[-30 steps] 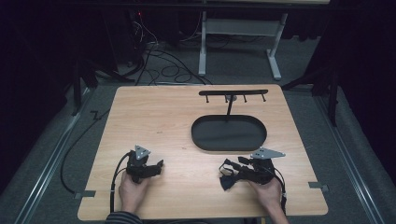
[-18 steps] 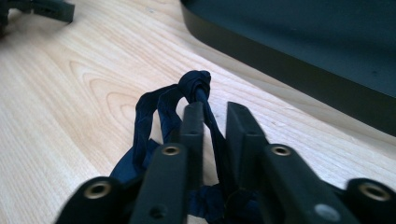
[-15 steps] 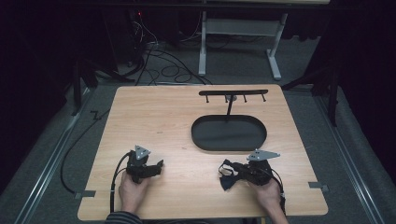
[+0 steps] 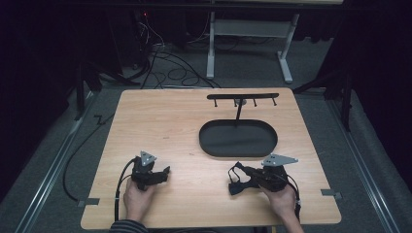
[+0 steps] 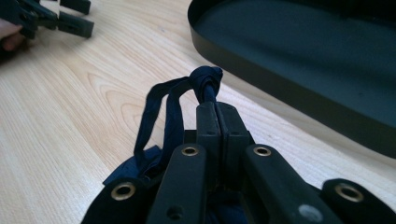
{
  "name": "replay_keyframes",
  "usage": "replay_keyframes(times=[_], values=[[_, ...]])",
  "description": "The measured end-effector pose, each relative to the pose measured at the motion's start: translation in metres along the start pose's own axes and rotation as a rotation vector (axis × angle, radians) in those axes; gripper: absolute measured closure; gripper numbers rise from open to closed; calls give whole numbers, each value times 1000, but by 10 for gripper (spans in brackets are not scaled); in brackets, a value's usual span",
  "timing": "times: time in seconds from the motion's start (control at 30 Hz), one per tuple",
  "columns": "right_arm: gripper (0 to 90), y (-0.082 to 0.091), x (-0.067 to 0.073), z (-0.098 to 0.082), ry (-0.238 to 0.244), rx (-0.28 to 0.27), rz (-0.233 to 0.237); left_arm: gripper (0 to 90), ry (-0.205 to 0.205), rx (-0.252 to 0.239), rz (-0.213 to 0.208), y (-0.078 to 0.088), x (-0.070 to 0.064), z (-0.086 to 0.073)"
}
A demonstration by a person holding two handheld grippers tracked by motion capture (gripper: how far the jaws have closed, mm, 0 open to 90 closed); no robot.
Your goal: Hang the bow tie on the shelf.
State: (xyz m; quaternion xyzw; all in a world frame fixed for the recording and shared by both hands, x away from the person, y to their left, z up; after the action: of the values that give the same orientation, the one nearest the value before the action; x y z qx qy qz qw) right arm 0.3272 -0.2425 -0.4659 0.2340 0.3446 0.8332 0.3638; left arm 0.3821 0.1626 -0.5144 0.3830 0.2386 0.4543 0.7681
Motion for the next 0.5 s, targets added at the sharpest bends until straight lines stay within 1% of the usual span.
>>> replay_keyframes(times=[0.3,0.5], values=[[900,13,-3,5,0,-32,-15,223,0,0,0,0,0,0],[900,17,-4,7,-1,-40,-24,222,1,-2,0,0,0,0]])
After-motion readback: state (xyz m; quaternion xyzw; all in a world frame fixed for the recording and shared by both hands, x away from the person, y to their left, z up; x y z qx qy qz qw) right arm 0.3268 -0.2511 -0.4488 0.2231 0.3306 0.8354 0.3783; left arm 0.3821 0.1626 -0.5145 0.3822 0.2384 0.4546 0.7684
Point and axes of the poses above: each handheld gripper's, and its own axes: y roughly backward along the jaws, z roughly out of its top, x roughly to its left, the point moved 1 cm from there along -y, roughly forward along the jaws, and after that the axes turned 11 degrees about x, right-handed, at the moved point
